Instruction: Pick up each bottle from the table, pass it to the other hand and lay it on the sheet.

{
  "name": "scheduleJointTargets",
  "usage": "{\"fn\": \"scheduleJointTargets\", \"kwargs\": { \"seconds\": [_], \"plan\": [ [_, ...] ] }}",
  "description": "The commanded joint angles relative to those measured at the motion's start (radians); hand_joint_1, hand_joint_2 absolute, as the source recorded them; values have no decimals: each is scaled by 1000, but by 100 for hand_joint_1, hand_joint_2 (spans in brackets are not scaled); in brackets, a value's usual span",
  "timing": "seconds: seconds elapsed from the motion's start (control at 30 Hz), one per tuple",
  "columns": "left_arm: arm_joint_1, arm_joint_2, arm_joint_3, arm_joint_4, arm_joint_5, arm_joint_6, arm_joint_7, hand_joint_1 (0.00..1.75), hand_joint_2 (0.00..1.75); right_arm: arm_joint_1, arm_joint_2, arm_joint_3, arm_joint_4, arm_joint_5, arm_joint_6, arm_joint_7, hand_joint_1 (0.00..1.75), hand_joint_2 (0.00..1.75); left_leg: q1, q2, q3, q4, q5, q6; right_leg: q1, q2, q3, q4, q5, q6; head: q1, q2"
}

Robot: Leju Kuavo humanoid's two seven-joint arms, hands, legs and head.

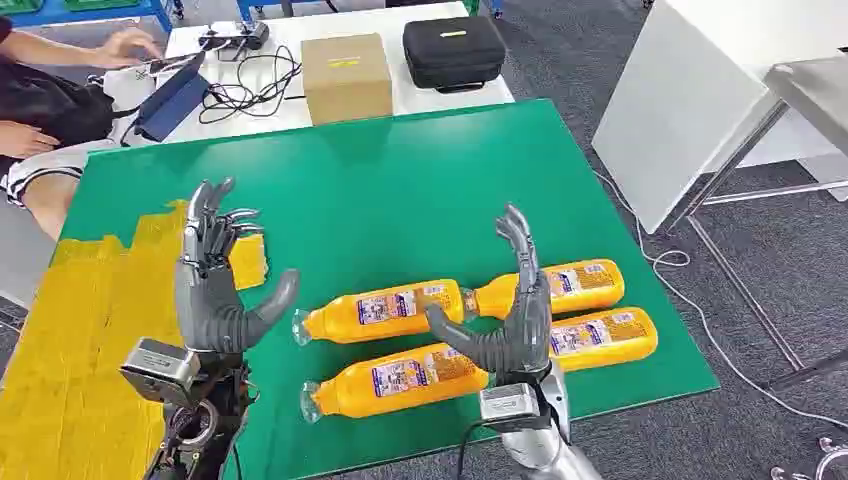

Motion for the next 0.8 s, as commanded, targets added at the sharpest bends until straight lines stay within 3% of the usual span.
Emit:
{"fn": "scheduleJointTargets", "kwargs": {
  "seconds": [0.03, 0.2, 0.27, 0.33, 0.7, 0.8],
  "plan": [
    [-53, 1, 2, 61, 20, -3, 17, 0, 175, -50, -50, 6, 37, 68, 0, 79, 0, 175, 0, 0, 4, 0, -1, -1, 1, -1, 4, 0, -1, -1, 0, 0],
    [-39, -1, 26, 89, 25, -1, 17, 0, 175, -31, -98, -34, 10, 232, 23, 189, 0, 175, 0, 0, 6, -1, -2, -1, 1, -2, 6, -1, -2, -1, 0, 0],
    [-34, -7, 44, 97, 35, -9, 8, 0, 175, -21, -137, -68, -22, 369, 68, 283, 0, 175, 1, 0, 6, -1, -2, -1, 1, -2, 6, -1, -2, 0, 0, 0],
    [-34, -13, 64, 109, 43, -25, 9, 0, 175, -12, -174, -125, -50, 440, 212, 389, 0, 175, 0, -1, 6, 0, -2, -1, 0, -3, 7, -1, -3, 0, 0, 0],
    [-34, -18, 71, 112, 41, -31, 8, 0, 175, -4, -160, -161, -61, 440, 246, 373, 0, 175, -1, 1, 6, 0, -3, -1, 0, -1, 6, -1, -2, -1, 0, 0],
    [-27, -15, 79, 118, 40, -38, 14, 0, 175, -3, -229, -215, -65, 526, 304, 450, 0, 175, -1, 0, 4, 0, -2, 0, 0, -2, 4, -1, -1, 0, 0, 0]
  ]
}}
